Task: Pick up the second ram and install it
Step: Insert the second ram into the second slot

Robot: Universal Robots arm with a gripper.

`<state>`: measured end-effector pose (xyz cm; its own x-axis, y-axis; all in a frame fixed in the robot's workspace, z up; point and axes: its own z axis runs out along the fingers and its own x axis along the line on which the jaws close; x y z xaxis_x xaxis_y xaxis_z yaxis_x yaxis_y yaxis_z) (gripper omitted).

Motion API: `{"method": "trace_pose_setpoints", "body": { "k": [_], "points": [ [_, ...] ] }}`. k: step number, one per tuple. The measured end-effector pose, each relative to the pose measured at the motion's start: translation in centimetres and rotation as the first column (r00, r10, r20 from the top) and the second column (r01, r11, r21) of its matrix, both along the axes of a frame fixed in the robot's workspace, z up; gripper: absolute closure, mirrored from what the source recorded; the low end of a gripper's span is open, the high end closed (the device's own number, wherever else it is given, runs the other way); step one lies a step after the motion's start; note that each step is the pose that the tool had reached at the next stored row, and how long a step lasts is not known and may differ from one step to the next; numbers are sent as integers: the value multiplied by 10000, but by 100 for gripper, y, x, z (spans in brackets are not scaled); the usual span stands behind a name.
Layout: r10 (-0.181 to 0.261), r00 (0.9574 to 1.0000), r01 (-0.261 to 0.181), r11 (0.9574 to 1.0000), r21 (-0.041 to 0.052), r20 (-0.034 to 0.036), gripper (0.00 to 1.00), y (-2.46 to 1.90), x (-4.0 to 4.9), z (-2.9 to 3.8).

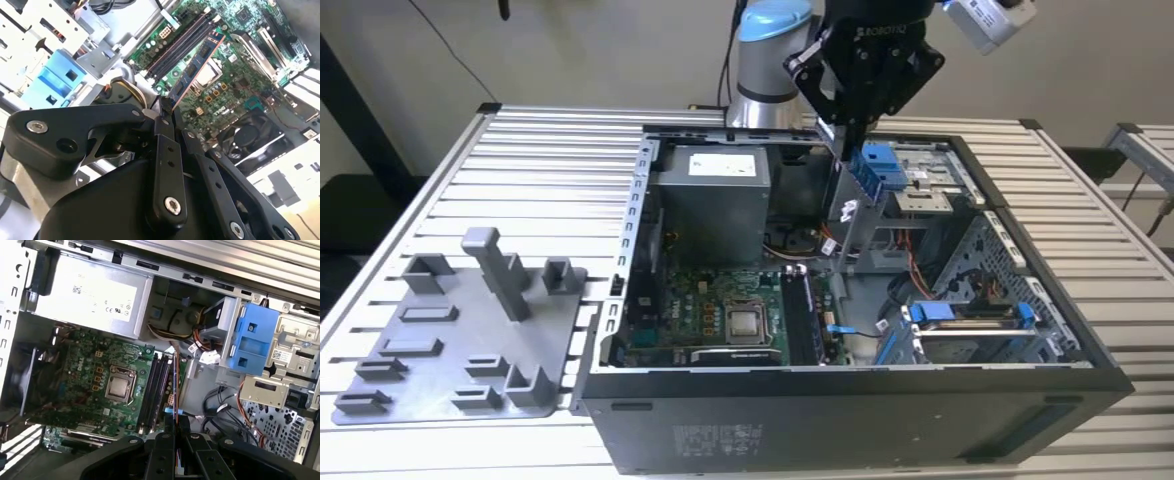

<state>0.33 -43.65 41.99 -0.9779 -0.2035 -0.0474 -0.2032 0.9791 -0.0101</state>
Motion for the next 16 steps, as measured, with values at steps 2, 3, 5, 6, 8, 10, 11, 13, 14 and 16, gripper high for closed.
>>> {"method": "trace_pose_setpoints", "body": {
  "k": [2,3,5,6,8,10,11,13,14,16],
  "points": [
    [-235,9997,235,9997,0,0,86,0,0,0],
    [-349,9994,349,9994,1,0,86,0,0,0],
    [-565,9984,565,9984,0,0,86,0,0,0],
    [-663,9978,663,9978,0,0,86,0,0,0],
    [-865,9963,865,9963,0,0,86,0,0,0],
    [-1060,9944,1060,9944,0,0,86,-1,0,0],
    [-1169,9931,1169,9931,1,0,86,-1,0,0],
    [-1399,9902,1399,9902,0,0,86,-1,0,0],
    [-1508,9886,1508,9886,1,0,86,-1,0,0],
    [-1700,9855,1700,9855,0,0,86,-1,0,0]
  ]
}}
